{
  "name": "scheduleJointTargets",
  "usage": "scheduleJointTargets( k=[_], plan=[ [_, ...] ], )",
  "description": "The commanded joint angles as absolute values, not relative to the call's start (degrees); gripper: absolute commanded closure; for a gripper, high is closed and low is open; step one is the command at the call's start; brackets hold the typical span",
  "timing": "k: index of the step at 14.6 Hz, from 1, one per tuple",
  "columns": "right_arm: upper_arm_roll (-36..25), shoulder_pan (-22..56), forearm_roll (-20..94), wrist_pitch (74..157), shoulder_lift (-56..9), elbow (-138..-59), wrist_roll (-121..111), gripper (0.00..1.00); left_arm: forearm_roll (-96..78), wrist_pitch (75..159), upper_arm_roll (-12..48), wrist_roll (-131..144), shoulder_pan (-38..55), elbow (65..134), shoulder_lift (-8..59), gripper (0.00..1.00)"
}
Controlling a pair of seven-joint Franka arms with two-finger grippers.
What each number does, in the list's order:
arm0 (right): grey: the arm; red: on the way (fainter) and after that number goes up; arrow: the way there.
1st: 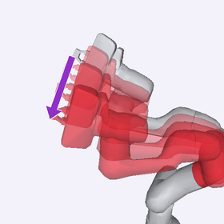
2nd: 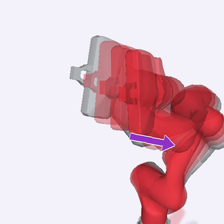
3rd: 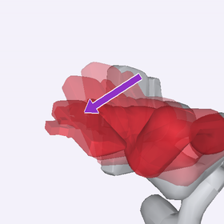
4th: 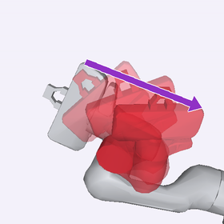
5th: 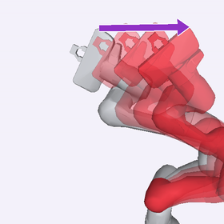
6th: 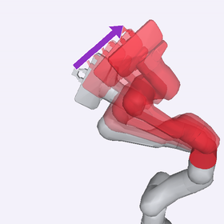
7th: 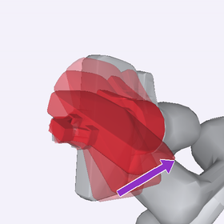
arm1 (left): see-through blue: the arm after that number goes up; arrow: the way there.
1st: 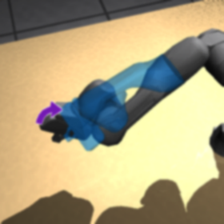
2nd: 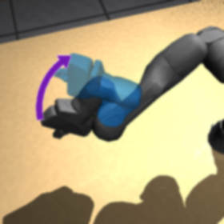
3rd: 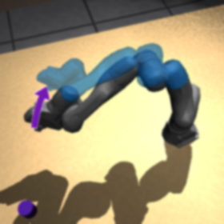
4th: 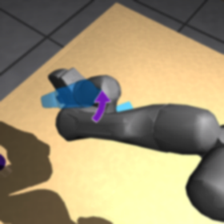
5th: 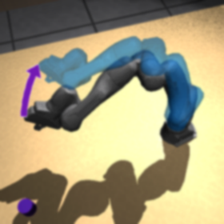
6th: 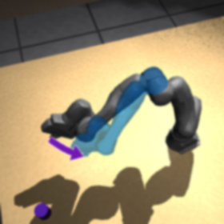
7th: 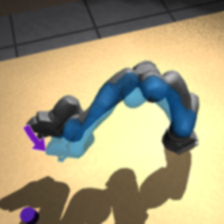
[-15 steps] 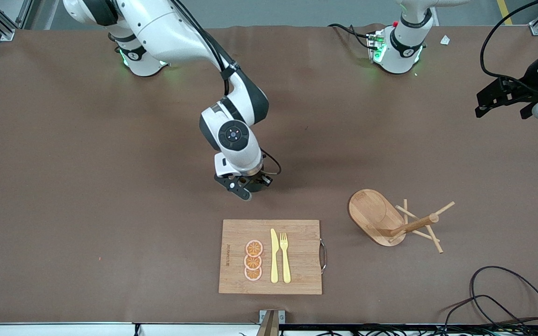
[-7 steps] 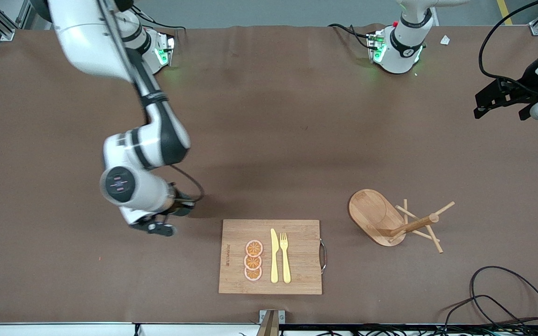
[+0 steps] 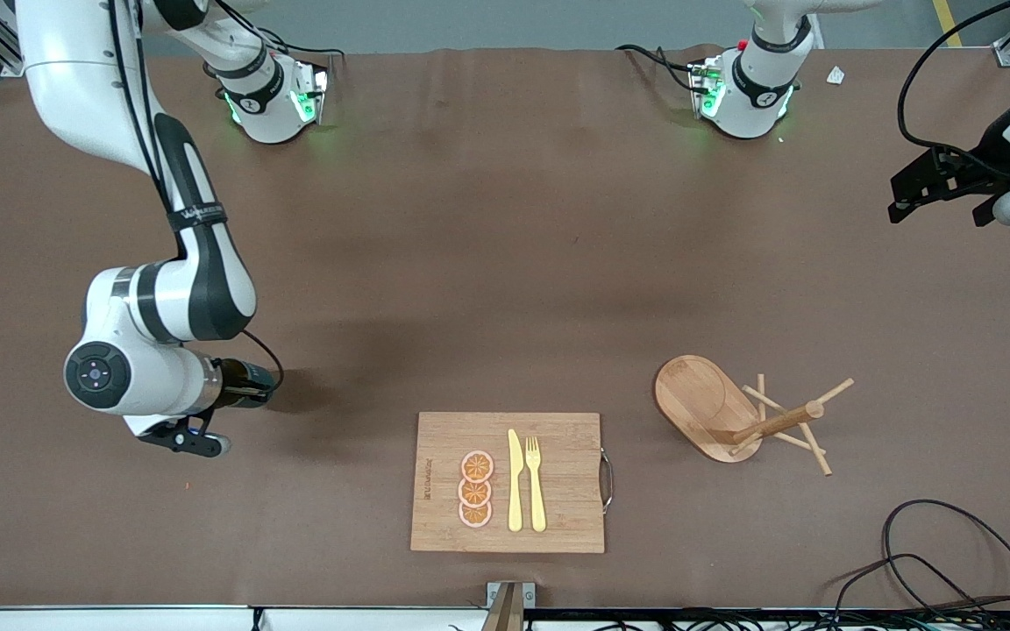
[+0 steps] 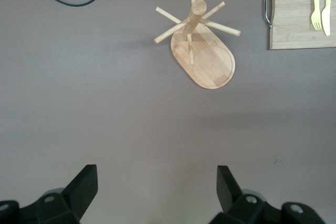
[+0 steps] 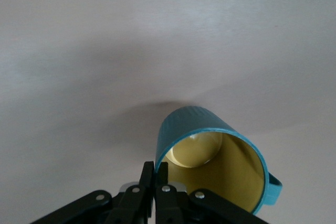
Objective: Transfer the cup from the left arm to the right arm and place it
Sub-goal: 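Carry the teal mug with the right gripper away from the board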
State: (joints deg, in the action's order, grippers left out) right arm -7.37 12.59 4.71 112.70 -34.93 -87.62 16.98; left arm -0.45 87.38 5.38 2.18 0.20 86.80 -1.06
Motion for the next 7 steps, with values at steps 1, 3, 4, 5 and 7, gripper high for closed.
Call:
scheduleJointTargets(
  k=[1,3,4,5,7],
  plan=[
    [-6.2,10.8,3.1,122.2,-27.4,-101.4,12.9,0.99,-0.6,88.0,5.3,2.4,0.4,87.2,-1.6,0.00],
    [-6.2,9.8,3.0,129.1,-26.5,-106.8,10.9,0.99,-0.6,88.0,5.3,2.5,0.3,87.2,-1.6,0.00],
    [-6.2,9.8,3.0,130.9,-26.5,-107.7,10.7,0.98,-0.6,88.0,5.3,2.5,0.4,87.2,-1.6,0.00],
    [-6.2,9.6,3.0,130.9,-26.5,-107.8,10.7,0.94,-0.6,88.0,5.3,2.5,0.4,87.2,-1.6,0.00],
    [-6.2,9.6,3.0,130.3,-26.5,-107.1,11.0,0.52,-0.6,88.0,5.3,2.5,0.4,87.2,-1.7,0.00]
  ],
)
